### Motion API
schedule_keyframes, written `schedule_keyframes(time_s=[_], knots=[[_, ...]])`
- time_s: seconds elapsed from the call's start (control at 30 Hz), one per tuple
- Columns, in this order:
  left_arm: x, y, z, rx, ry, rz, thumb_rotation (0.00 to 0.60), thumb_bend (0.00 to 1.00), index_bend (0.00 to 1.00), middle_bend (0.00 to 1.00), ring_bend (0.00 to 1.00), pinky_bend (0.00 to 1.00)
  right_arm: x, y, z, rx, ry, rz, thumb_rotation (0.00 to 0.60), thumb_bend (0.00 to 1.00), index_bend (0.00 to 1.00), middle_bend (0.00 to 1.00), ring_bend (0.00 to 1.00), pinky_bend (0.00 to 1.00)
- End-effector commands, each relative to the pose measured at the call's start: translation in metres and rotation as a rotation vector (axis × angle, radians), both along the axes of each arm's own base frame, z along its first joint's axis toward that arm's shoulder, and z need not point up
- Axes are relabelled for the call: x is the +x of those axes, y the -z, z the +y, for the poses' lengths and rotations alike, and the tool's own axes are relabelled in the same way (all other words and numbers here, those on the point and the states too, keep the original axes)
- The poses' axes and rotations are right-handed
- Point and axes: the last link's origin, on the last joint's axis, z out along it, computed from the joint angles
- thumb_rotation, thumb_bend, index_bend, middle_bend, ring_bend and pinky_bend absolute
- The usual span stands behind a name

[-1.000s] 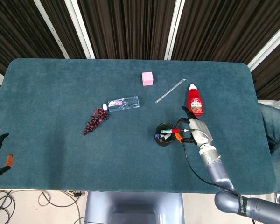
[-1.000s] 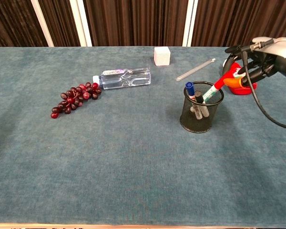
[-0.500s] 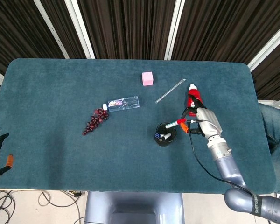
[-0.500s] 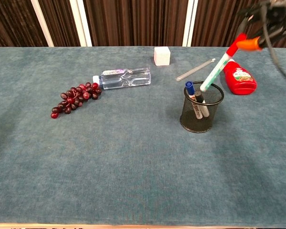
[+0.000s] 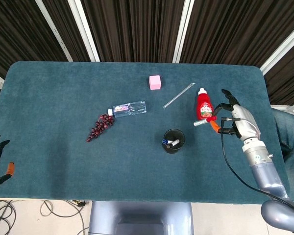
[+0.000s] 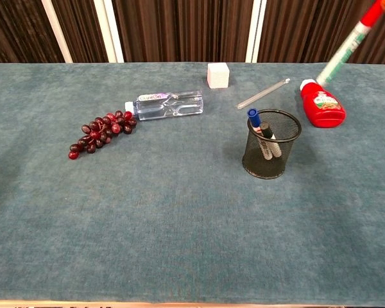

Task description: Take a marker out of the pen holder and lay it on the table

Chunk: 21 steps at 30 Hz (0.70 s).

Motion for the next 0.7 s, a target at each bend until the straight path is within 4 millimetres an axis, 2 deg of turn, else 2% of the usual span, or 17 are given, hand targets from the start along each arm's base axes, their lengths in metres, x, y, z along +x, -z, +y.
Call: schedule_keyframes(time_s=[0.03, 0.1, 0.33, 0.5, 0.7], knots=[[0.000, 0.000, 0.000, 0.002, -0.001, 0.002, 0.600, 0.43, 0.14, 0.02, 0.00, 0.00, -0.023, 0.010, 0.004, 0.025, 0.046, 0.012, 0.600, 0.53, 0.69, 0.00, 0.08, 0.20], [-0.001, 0.000, 0.000, 0.003, -0.003, 0.002, 0.600, 0.43, 0.14, 0.01, 0.00, 0.00, -0.034, 0.021, 0.004, 0.027, 0.055, 0.010, 0.600, 0.53, 0.69, 0.00, 0.08, 0.20], [-0.001, 0.000, 0.000, 0.001, -0.003, 0.006, 0.600, 0.43, 0.14, 0.02, 0.00, 0.00, -0.053, 0.042, -0.003, 0.044, 0.087, -0.009, 0.600, 0.53, 0.69, 0.00, 0.08, 0.20], [-0.001, 0.000, 0.001, 0.001, -0.004, 0.007, 0.600, 0.43, 0.14, 0.02, 0.00, 0.00, -0.059, 0.052, -0.007, 0.052, 0.101, -0.009, 0.600, 0.53, 0.69, 0.00, 0.08, 0.20], [-0.001, 0.000, 0.001, 0.002, -0.004, 0.007, 0.600, 0.43, 0.14, 0.02, 0.00, 0.00, -0.058, 0.059, -0.006, 0.068, 0.091, 0.007, 0.600, 0.51, 0.69, 0.00, 0.08, 0.20]])
